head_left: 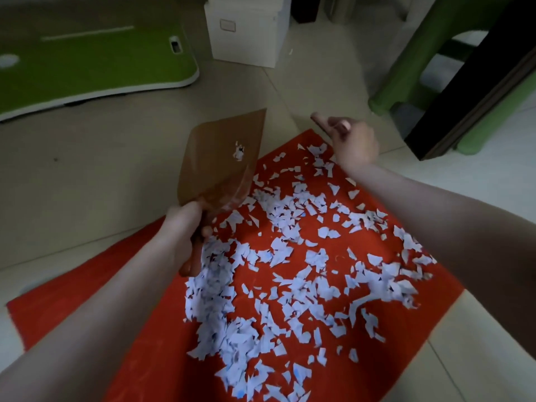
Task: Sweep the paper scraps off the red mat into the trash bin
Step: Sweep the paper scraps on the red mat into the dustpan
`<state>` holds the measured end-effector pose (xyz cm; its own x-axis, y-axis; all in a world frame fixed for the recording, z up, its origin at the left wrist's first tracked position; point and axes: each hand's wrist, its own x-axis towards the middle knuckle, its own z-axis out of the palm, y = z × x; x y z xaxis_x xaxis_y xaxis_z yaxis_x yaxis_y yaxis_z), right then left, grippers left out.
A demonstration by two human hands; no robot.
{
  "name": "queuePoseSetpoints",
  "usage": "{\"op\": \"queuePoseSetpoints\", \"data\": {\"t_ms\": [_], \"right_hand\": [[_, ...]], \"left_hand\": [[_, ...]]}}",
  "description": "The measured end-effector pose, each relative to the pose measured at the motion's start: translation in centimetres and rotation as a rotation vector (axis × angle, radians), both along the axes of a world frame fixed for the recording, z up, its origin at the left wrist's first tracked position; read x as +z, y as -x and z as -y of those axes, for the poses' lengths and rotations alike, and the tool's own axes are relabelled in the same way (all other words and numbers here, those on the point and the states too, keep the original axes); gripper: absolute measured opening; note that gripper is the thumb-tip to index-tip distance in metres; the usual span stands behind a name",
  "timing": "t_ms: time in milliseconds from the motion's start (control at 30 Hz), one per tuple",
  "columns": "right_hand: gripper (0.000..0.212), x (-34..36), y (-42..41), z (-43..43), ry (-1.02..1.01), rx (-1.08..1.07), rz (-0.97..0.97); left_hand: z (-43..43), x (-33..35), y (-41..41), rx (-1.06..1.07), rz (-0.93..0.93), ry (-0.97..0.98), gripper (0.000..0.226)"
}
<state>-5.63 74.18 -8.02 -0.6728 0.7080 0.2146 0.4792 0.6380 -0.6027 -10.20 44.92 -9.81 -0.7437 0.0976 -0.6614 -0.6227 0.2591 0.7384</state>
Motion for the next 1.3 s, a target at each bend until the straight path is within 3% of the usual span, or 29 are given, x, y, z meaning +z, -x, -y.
{"op": "queuePoseSetpoints", "data": {"t_ms": [333,500,667,833,1000,1200,1300], "right_hand": [[0.035,-2.7,2.7,-2.2,-0.059,0.060,0.297],[0.055,-1.8,1.2,-2.8,0.058,0.271,0.254],[0.043,-0.2,0.3,-3.0,0.113,0.310,0.064],[0.041,-1.1,2.1,-2.8,0.073,0.163,0.072],[0.036,-1.1,4.1,-2.0,0.109,0.191,0.201],[0.016,0.3,2.8,-0.8,0.164,0.412,0.369],[0.014,1.8,0.6,-0.8,0.204,0.558,0.345]], "left_hand": [[-0.6,-0.4,-1.2,0.045,-0.011,0.003,0.008],[0.1,-0.8,-1.3,0.039,0.006,0.037,0.007],[0.4,-0.3,-1.1,0.070,0.001,0.091,0.016],[0.3,0.1,-1.5,0.065,-0.015,0.051,0.012],[0.5,0.2,-2.1,0.053,-0.021,0.022,0.008],[0.8,0.4,-2.2,0.069,-0.029,0.031,0.010],[0.8,0.7,-1.9,0.096,-0.009,0.034,0.007]]}}
